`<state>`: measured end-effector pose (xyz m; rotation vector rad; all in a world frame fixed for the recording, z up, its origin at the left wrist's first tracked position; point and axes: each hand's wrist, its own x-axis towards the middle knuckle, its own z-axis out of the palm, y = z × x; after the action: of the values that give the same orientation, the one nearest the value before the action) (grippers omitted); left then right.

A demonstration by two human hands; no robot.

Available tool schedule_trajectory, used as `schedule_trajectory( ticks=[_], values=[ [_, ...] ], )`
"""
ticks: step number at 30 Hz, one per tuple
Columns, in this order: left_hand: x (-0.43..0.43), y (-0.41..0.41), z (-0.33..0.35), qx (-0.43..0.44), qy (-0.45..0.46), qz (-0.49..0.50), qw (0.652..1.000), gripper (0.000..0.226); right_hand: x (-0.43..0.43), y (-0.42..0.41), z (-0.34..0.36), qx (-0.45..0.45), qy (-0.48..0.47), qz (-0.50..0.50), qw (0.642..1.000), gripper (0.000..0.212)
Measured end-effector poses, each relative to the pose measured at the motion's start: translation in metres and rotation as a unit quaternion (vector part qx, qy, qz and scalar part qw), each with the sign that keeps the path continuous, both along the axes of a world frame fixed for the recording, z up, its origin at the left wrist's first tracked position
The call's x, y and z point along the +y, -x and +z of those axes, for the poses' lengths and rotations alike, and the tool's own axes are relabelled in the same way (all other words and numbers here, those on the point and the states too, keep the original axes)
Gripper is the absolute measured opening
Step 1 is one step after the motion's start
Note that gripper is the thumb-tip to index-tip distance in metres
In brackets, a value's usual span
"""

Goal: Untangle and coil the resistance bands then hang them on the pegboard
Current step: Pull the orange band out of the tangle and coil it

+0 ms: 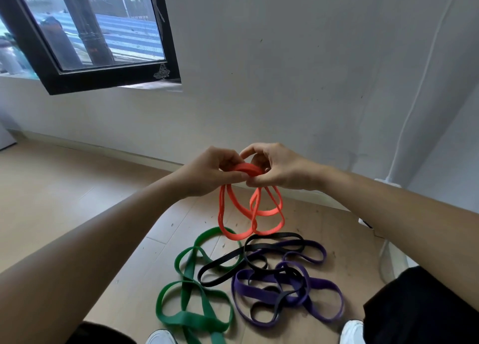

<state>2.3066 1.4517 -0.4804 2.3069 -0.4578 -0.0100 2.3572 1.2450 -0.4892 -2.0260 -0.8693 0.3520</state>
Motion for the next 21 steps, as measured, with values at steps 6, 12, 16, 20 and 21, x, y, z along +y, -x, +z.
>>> schedule_trajectory(
  ticks=[6,12,16,20,21],
  values=[
    [-0.007,0.002,0.006,-0.063,0.009,0.013,0.998,0.012,0.003,0.002,-0.019,0.083,-0.035,-0.019,0.996,0.036],
    [-0.010,0.003,0.016,-0.045,0.124,0.075,0.988,0.013,0.024,0.013,-0.041,0.181,-0.124,-0.045,0.975,0.049],
    [-0.006,0.002,0.022,-0.038,0.177,0.112,0.977,0.015,0.036,0.022,-0.040,0.198,-0.162,-0.076,0.964,0.044],
    [-0.002,0.001,0.028,-0.025,0.259,0.146,0.955,0.014,0.049,0.033,-0.038,0.152,-0.182,-0.077,0.968,0.031],
    [0.000,0.001,0.029,-0.023,0.277,0.150,0.949,0.016,0.052,0.034,-0.039,0.139,-0.182,-0.087,0.969,0.025]
  ],
)
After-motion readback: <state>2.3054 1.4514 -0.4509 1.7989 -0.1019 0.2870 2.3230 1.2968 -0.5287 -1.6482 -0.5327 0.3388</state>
